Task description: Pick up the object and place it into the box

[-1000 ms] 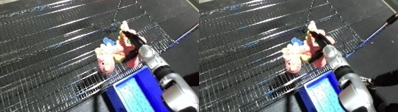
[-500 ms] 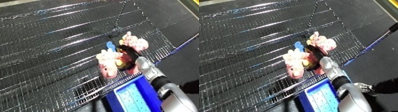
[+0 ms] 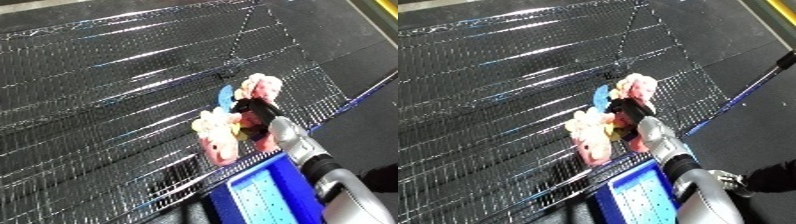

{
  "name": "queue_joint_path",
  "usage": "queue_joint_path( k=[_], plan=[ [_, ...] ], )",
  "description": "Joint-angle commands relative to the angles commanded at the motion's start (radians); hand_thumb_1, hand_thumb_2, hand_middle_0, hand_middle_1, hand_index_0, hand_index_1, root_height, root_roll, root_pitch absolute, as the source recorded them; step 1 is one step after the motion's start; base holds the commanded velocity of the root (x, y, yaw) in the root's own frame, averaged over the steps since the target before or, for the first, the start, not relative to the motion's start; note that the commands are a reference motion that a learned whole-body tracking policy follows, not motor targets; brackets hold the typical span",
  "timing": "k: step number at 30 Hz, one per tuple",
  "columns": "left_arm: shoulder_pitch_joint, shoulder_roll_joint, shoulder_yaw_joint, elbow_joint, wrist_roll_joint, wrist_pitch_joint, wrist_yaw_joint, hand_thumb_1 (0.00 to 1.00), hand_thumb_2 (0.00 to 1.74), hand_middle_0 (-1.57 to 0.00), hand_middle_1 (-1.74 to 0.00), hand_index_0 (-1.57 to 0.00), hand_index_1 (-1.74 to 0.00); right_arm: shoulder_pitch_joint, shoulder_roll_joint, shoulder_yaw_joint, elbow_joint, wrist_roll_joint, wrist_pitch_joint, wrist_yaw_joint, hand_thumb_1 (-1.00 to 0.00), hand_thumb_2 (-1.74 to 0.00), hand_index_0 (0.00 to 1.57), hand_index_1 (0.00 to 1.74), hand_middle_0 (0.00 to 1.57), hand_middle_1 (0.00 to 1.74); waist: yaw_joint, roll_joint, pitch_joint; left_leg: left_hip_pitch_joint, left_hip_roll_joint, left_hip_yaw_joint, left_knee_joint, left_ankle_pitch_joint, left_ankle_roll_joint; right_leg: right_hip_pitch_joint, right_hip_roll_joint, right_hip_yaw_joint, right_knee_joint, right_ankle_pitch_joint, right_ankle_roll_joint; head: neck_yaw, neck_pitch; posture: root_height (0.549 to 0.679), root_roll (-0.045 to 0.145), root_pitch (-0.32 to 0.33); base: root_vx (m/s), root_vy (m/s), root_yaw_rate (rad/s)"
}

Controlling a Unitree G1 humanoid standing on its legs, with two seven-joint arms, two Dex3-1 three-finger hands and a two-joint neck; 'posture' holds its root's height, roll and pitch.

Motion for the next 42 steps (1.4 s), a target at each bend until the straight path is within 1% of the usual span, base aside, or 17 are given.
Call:
queue_joint_path(
  k=[6,9,14,18,23,27,31,34,37,38,40,42],
  plan=[
    [-0.015,-0.006,0.007,0.025,0.006,0.006,-0.001,1.00,1.74,-1.57,-1.74,-1.57,-1.74,0.055,-0.010,-0.040,-0.130,0.020,-0.013,-0.023,-0.75,-1.30,1.18,1.30,1.18,1.30,-0.008,-0.020,0.000,0.035,0.006,0.000,-0.019,0.000,0.0007,0.040,0.0020,-0.004,-0.023,0.002,0.0029,-0.014,0.008,0.624,0.057,-0.123,-0.009,-0.006,-0.015],
    [-0.024,-0.008,0.008,0.037,0.007,0.008,-0.001,1.00,1.74,-1.57,-1.74,-1.57,-1.74,0.082,-0.026,-0.062,-0.194,0.021,-0.019,-0.033,-0.75,-1.30,1.18,1.30,1.18,1.30,-0.012,-0.030,-0.003,0.053,0.010,0.001,-0.028,-0.001,-0.0002,0.062,0.0032,-0.008,-0.035,0.001,0.0028,-0.011,0.012,0.626,0.055,-0.131,-0.007,-0.006,-0.017],
    [-0.032,-0.011,0.007,0.053,0.008,0.011,-0.005,1.00,1.74,-1.57,-1.74,-1.57,-1.74,0.122,-0.065,-0.098,-0.282,0.013,-0.029,-0.045,-0.75,-1.30,1.18,1.30,1.18,1.30,-0.017,-0.046,-0.017,0.073,0.015,0.001,-0.036,-0.001,-0.0005,0.088,0.0052,-0.013,-0.051,-0.001,0.0019,0.002,0.021,0.628,0.053,-0.140,-0.006,-0.006,-0.002],
    [-0.036,-0.012,0.010,0.058,0.011,0.015,-0.008,1.00,1.74,-1.57,-1.74,-1.57,-1.74,0.178,-0.097,-0.155,-0.371,0.015,-0.038,-0.059,-0.75,-1.30,1.18,1.30,1.18,1.30,-0.026,-0.059,-0.029,0.090,0.018,0.003,-0.043,-0.003,0.0005,0.108,0.0063,-0.015,-0.063,-0.001,0.0018,0.005,0.029,0.630,0.051,-0.146,0.006,-0.005,-0.023],
    [-0.038,-0.023,0.022,0.062,0.018,0.018,-0.006,1.00,1.74,-1.57,-1.74,-1.57,-1.74,0.284,-0.108,-0.267,-0.484,0.034,-0.054,-0.085,-0.75,-1.30,1.18,1.30,1.18,1.30,-0.042,-0.073,-0.042,0.110,0.023,0.007,-0.050,-0.007,0.0020,0.131,0.0067,-0.016,-0.076,-0.003,0.0026,0.005,0.032,0.632,0.050,-0.153,0.015,-0.002,-0.024],
    [-0.038,-0.033,0.035,0.061,0.028,0.021,-0.002,1.00,1.74,-1.57,-1.74,-1.57,-1.74,0.400,-0.091,-0.383,-0.585,0.053,-0.069,-0.111,-0.75,-1.30,1.18,1.30,1.18,1.30,-0.061,-0.082,-0.053,0.126,0.028,0.015,-0.056,-0.010,0.0028,0.147,0.0082,-0.016,-0.087,-0.003,0.0036,0.015,0.031,0.633,0.050,-0.157,0.017,0.003,-0.051],
    [-0.034,-0.044,0.046,0.059,0.038,0.026,-0.001,1.00,1.74,-1.57,-1.74,-1.57,-1.74,0.523,-0.071,-0.505,-0.683,0.052,-0.079,-0.127,-0.75,-1.30,1.18,1.30,1.18,1.30,-0.076,-0.089,-0.065,0.146,0.031,0.023,-0.060,-0.017,0.0053,0.167,0.0110,-0.013,-0.099,-0.005,0.0035,0.042,0.032,0.635,0.050,-0.162,0.023,0.005,-0.061],
    [-0.027,-0.055,0.055,0.055,0.042,0.029,-0.002,1.00,1.74,-1.57,-1.74,-1.57,-1.74,0.613,-0.044,-0.594,-0.748,0.050,-0.087,-0.143,-0.75,-1.30,1.18,1.30,1.18,1.30,-0.093,-0.094,-0.073,0.156,0.033,0.029,-0.058,-0.024,0.0074,0.178,0.0129,-0.011,-0.107,-0.005,0.0032,0.065,0.033,0.636,0.051,-0.165,0.024,0.013,-0.065],
    [-0.021,-0.067,0.065,0.050,0.047,0.031,0.001,1.00,1.74,-1.57,-1.74,-1.57,-1.74,0.705,-0.008,-0.689,-0.808,0.051,-0.097,-0.164,-0.75,-1.30,1.18,1.30,1.18,1.30,-0.112,-0.099,-0.079,0.165,0.036,0.035,-0.054,-0.031,0.0094,0.186,0.0152,-0.008,-0.111,-0.006,0.0029,0.093,0.023,0.637,0.050,-0.168,0.018,0.018,-0.082],
    [-0.019,-0.071,0.071,0.050,0.049,0.032,0.003,1.00,1.74,-1.57,-1.74,-1.57,-1.74,0.737,0.007,-0.722,-0.824,0.050,-0.099,-0.173,-0.75,-1.30,1.18,1.30,1.18,1.30,-0.119,-0.101,-0.081,0.168,0.037,0.037,-0.053,-0.034,0.0098,0.188,0.0159,-0.006,-0.111,-0.006,0.0028,0.116,0.000,0.637,0.050,-0.169,0.007,0.014,-0.088],
    [-0.013,-0.081,0.083,0.051,0.053,0.034,0.009,1.00,1.74,-1.57,-1.74,-1.57,-1.74,0.801,0.047,-0.787,-0.855,0.045,-0.105,-0.191,-0.75,-1.30,1.18,1.30,1.18,1.30,-0.132,-0.103,-0.083,0.173,0.039,0.041,-0.049,-0.038,0.0104,0.193,0.0166,-0.004,-0.112,-0.007,0.0022,0.135,-0.018,0.637,0.050,-0.172,0.006,0.011,-0.079],
    [-0.006,-0.091,0.098,0.052,0.059,0.038,0.014,1.00,1.74,-1.57,-1.74,-1.57,-1.74,0.865,0.098,-0.851,-0.882,0.041,-0.109,-0.210,-0.75,-1.30,1.18,1.30,1.18,1.30,-0.147,-0.103,-0.085,0.178,0.040,0.046,-0.045,-0.043,0.0108,0.198,0.0168,-0.003,-0.113,-0.008,0.0012,0.163,-0.031,0.637,0.051,-0.174,0.006,0.009,-0.069]
  ],
)
